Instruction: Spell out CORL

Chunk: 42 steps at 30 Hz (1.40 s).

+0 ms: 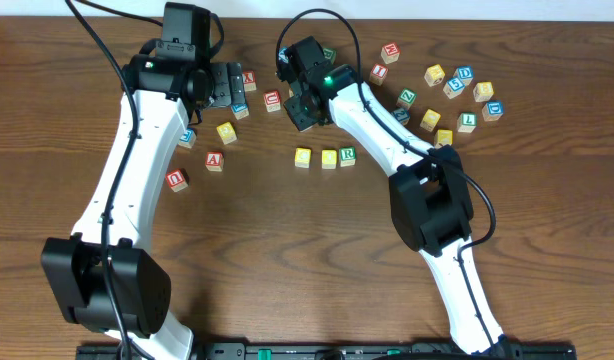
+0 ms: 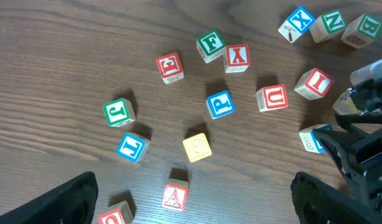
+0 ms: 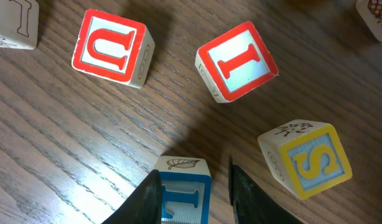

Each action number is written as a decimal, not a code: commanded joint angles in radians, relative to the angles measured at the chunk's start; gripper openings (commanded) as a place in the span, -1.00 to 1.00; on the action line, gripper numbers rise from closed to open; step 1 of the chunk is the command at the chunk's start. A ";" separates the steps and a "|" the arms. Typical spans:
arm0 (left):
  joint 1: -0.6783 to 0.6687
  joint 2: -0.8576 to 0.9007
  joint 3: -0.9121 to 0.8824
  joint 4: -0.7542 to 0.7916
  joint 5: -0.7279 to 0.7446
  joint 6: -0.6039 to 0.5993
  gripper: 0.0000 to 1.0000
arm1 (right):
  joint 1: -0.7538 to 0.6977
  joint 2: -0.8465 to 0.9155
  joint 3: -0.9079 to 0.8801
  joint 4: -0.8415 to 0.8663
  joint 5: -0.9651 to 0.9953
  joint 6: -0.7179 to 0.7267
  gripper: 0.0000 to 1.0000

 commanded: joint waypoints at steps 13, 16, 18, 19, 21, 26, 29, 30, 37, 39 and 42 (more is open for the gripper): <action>-0.001 0.014 0.000 -0.002 -0.002 0.003 0.95 | 0.000 -0.053 0.000 -0.042 -0.025 0.022 -0.09; -0.001 0.014 0.000 -0.002 -0.002 0.003 0.95 | 0.003 -0.053 0.000 -0.041 -0.034 0.021 -0.10; -0.001 0.014 0.000 -0.002 -0.002 0.003 0.96 | 0.006 -0.053 0.000 -0.046 -0.034 0.021 -0.09; -0.001 0.014 0.000 -0.002 -0.002 0.003 0.95 | 0.006 -0.053 0.000 -0.051 -0.034 0.021 -0.09; -0.001 0.014 0.000 -0.002 -0.002 0.003 0.95 | 0.006 -0.053 0.000 -0.069 -0.032 0.021 -0.09; -0.001 0.014 0.000 -0.002 -0.002 0.003 0.95 | -0.006 -0.053 0.000 -0.117 -0.023 0.019 -0.10; -0.001 0.014 0.000 -0.002 -0.002 0.003 0.95 | -0.015 -0.053 0.000 -0.147 -0.011 0.013 -0.11; -0.001 0.014 0.000 -0.002 -0.002 0.003 0.95 | -0.019 -0.053 0.000 -0.157 -0.002 0.013 -0.11; -0.001 0.014 0.000 -0.002 -0.002 0.003 0.96 | -0.058 -0.053 0.000 -0.221 0.021 0.007 -0.13; -0.001 0.014 0.000 -0.002 -0.002 0.003 0.95 | -0.069 -0.053 0.000 -0.234 0.021 -0.007 -0.14; -0.001 0.014 0.000 -0.002 -0.002 0.003 0.95 | -0.090 -0.053 0.000 -0.254 0.021 -0.020 -0.14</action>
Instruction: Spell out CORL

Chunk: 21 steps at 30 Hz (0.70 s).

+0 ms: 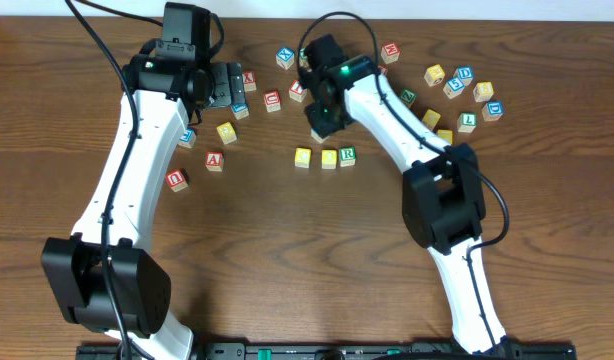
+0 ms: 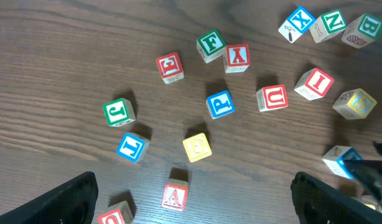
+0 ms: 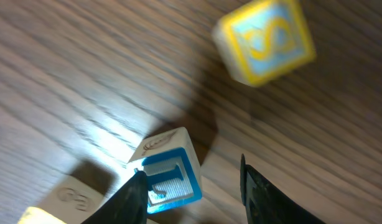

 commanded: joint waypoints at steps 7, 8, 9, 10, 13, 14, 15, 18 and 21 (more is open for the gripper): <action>-0.001 0.014 0.000 -0.002 -0.002 0.003 0.95 | -0.072 -0.020 -0.001 -0.090 0.034 -0.073 -0.10; -0.001 0.014 0.000 -0.002 -0.002 0.003 0.96 | -0.078 -0.020 -0.001 -0.103 0.034 -0.082 -0.08; -0.001 0.014 0.000 -0.002 -0.002 0.003 0.96 | -0.085 -0.020 -0.001 -0.116 0.033 -0.092 -0.05; -0.001 0.014 0.000 -0.002 -0.002 0.003 0.95 | -0.091 -0.020 -0.001 -0.129 0.030 -0.098 -0.03; -0.001 0.014 0.000 -0.002 -0.002 0.003 0.96 | -0.109 -0.020 -0.001 -0.177 0.025 -0.121 0.01; -0.001 0.014 0.000 -0.002 -0.002 0.003 0.95 | -0.114 -0.020 -0.001 -0.190 0.022 -0.130 0.01; -0.001 0.014 0.000 -0.002 -0.002 0.003 0.95 | -0.119 -0.020 -0.001 -0.208 0.018 -0.143 0.02; -0.001 0.014 0.000 -0.002 -0.002 0.003 0.96 | -0.129 -0.020 -0.001 -0.246 0.018 -0.146 0.01; -0.001 0.014 0.000 -0.002 -0.002 0.003 0.95 | -0.136 -0.020 -0.001 -0.274 0.018 -0.146 0.00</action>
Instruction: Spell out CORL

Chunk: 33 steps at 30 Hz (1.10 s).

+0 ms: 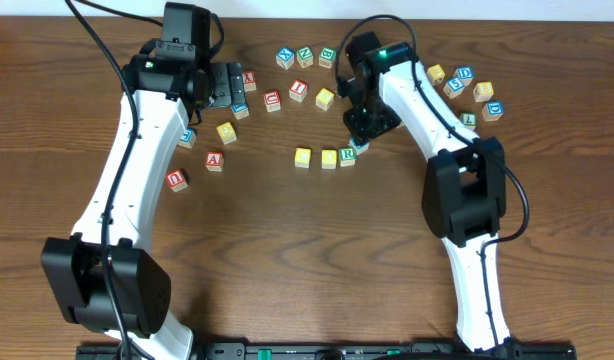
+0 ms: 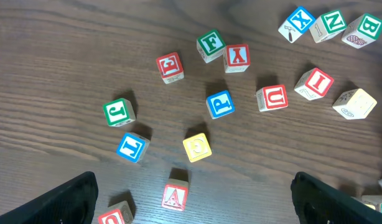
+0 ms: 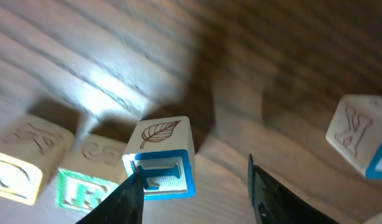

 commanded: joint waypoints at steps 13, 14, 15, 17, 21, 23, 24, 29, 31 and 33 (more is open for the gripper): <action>-0.001 0.014 0.000 -0.002 -0.002 0.003 0.95 | -0.014 -0.011 -0.002 -0.117 0.029 -0.051 0.24; -0.001 0.014 0.000 -0.002 -0.002 0.003 0.96 | -0.015 -0.013 -0.001 -0.116 0.029 -0.051 0.39; -0.001 0.014 0.000 -0.002 -0.002 0.003 0.95 | -0.016 -0.016 -0.001 -0.114 0.029 -0.050 0.53; -0.001 0.014 0.000 -0.002 -0.002 0.003 0.96 | -0.021 -0.027 -0.001 -0.106 0.028 -0.050 0.70; -0.001 0.014 0.000 -0.002 -0.002 0.003 0.95 | -0.035 -0.089 0.004 -0.070 0.028 -0.022 0.81; -0.001 0.014 0.000 -0.002 -0.002 0.003 0.96 | -0.041 -0.130 0.004 -0.036 0.018 0.037 0.77; -0.001 0.014 0.000 -0.002 -0.002 0.003 0.95 | -0.042 -0.149 0.004 -0.023 0.013 0.055 0.75; -0.001 0.014 0.000 -0.002 -0.002 0.003 0.96 | -0.039 -0.202 0.004 0.001 -0.003 0.237 0.40; -0.001 0.014 0.000 -0.002 -0.002 0.003 0.96 | -0.037 -0.201 0.000 -0.017 -0.003 0.369 0.32; -0.001 0.014 0.000 -0.002 -0.002 0.003 0.96 | -0.032 -0.196 -0.026 -0.027 -0.003 0.538 0.22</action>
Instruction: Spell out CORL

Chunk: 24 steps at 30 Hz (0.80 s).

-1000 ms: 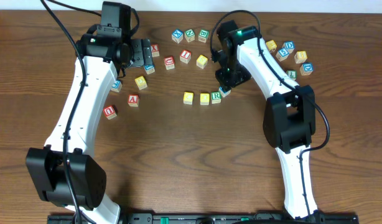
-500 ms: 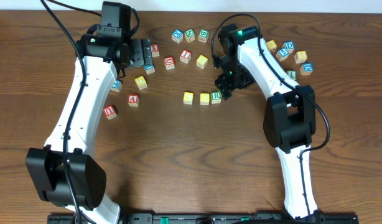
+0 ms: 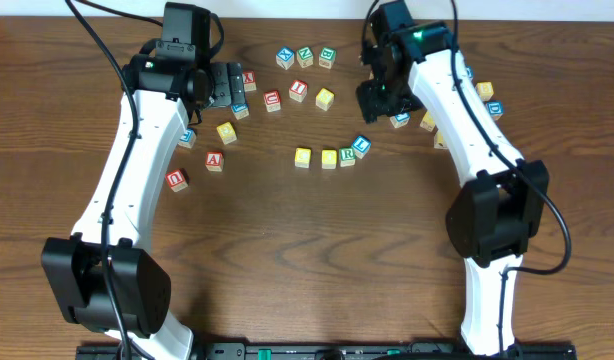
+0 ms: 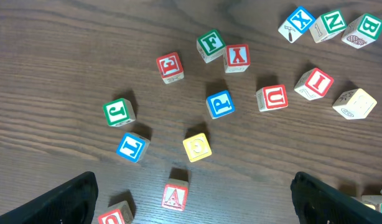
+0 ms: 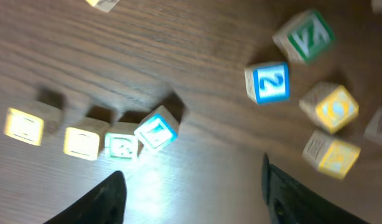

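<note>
Four blocks form a row mid-table: a yellow block [image 3: 303,157], a second yellow block [image 3: 329,157], a green R block [image 3: 347,155] and a blue L block [image 3: 362,146], which sits tilted at the right end touching the R. The right wrist view shows the blue L block [image 5: 157,130] beside the green block [image 5: 121,146]. My right gripper [image 3: 380,98] hangs open above the table, up and to the right of the row, with nothing between its fingers [image 5: 107,199]. My left gripper [image 3: 225,85] is open over the back-left blocks, with wide-apart fingers [image 4: 60,199].
Loose letter blocks lie along the back: blue X [image 3: 285,57], red I [image 3: 298,90], red U [image 4: 272,98]. A cluster [image 3: 467,90] sits at the back right under my right arm. A red A block [image 3: 214,160] and others lie at the left.
My right gripper was shut on the blue L block beside the green R. Now it is open, higher and farther back-right, and the block rests tilted at the row's right end.
My right gripper first gripped the blue L block among the back blocks near U and I. Then it held the block near the row, then beside the green R. Now the block lies there, released. The left arm stayed put.
</note>
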Each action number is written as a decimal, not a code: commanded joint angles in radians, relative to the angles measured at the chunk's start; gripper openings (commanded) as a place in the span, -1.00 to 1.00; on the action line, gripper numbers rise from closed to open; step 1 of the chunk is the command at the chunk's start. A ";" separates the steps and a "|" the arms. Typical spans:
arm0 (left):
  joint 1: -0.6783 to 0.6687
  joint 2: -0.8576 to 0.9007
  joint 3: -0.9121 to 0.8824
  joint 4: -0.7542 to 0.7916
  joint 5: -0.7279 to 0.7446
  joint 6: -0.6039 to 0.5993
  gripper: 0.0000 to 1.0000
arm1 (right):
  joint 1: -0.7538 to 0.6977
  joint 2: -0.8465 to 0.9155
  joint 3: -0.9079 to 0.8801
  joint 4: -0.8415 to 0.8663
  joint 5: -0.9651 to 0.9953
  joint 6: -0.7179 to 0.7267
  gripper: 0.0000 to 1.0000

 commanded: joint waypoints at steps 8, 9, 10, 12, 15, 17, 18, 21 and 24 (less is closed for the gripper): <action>-0.001 0.014 0.000 -0.002 -0.002 0.003 0.96 | 0.058 0.013 -0.246 0.197 -0.006 0.570 -0.01; -0.001 0.015 0.000 -0.002 -0.002 0.003 0.96 | 0.064 0.013 -0.270 0.230 -0.007 0.588 -0.02; -0.001 0.014 0.000 -0.002 -0.002 0.003 0.96 | 0.068 0.013 -0.288 0.256 -0.008 0.602 -0.02; -0.001 0.014 0.000 -0.002 -0.002 0.003 0.95 | 0.077 0.013 -0.312 0.302 -0.007 0.606 -0.01; -0.001 0.014 0.000 -0.002 -0.002 0.003 0.95 | 0.087 0.013 -0.340 0.352 -0.006 0.605 0.03; -0.001 0.014 0.000 -0.002 -0.002 0.003 0.95 | 0.092 0.013 -0.356 0.367 0.001 0.605 0.08; -0.001 0.014 0.000 -0.002 -0.002 0.003 0.95 | 0.095 0.013 -0.366 0.370 0.008 0.605 0.08; -0.001 0.014 0.000 -0.002 -0.002 0.003 0.96 | 0.096 0.013 -0.394 0.372 0.022 0.606 0.08; -0.001 0.014 0.000 -0.002 -0.002 0.003 0.96 | 0.095 0.013 -0.414 0.388 0.024 0.606 0.08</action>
